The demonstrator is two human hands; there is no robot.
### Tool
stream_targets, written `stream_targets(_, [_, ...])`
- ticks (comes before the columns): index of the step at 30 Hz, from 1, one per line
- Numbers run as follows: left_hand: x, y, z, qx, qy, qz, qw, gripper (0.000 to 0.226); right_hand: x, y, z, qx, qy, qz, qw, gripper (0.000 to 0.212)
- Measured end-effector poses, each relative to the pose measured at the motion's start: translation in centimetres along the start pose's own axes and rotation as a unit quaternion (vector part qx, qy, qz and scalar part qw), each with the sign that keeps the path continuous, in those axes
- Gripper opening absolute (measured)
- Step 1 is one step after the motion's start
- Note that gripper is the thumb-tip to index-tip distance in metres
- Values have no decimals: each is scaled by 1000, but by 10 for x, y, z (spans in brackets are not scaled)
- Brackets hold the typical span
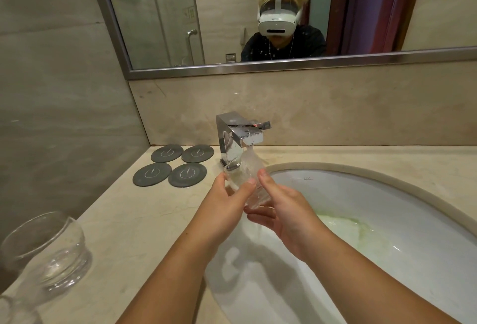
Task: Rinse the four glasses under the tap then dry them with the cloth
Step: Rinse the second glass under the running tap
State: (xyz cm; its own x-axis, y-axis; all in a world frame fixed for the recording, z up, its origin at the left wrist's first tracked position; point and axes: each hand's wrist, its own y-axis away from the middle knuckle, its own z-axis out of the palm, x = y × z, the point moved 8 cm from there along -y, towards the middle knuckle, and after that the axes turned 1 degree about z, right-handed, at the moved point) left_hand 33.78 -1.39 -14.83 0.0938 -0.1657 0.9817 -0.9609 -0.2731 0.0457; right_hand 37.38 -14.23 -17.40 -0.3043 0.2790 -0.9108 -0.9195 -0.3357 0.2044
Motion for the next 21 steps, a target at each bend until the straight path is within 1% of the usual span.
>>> stream_targets(1, [0,1,1,2,-3,3,1000,35,-1,-1,-3,12,7,-8,1000,50])
stream_targets(2, [1,2,1,5,-7,4,1000,57,-2,-1,-6,23,14,-16,1000,50])
stream_targets(3, [-1,2,1,12,-4,0,1000,85,-2,-2,-8,32,18,-22,999,50])
stream_targets(4, [-1,3,2,13,-2,-5,1000,104,-2,-2,-10,38,20,-27,999,49])
stream_targets(5, [-1,3,2,15,2,-2,1000,109,-2,-3,-11,44,22,-31,998,49])
stream_targets(8, [0,4,-1,29,9,4,1000,91,0,-5,-11,57,38,-42,997,50])
stream_targets(10, [-2,2,-1,34,27,0,999,84,-1,-7,-12,60,35,-41,997,47])
stream_targets(15, [-10,-7,-1,35,123,-47,991,72,-8,-5,-12,55,6,-58,997,16])
stream_targets(16, [-12,-8,0,32,130,-50,990,65,-9,-5,-12,55,5,-66,996,12])
stream_targets(18, [-11,-7,3,20,135,-43,990,43,-12,-3,-11,54,4,-83,995,9])
stream_targets(19, [-10,-6,5,12,140,-37,989,36,-13,-2,-11,53,4,-92,994,8])
stream_targets(20, [-9,-5,5,12,140,-32,990,35,-15,-1,-9,50,7,-101,994,8])
stream_targets(21, [-9,-5,4,15,136,-26,990,40,-17,1,-8,45,11,-110,993,7])
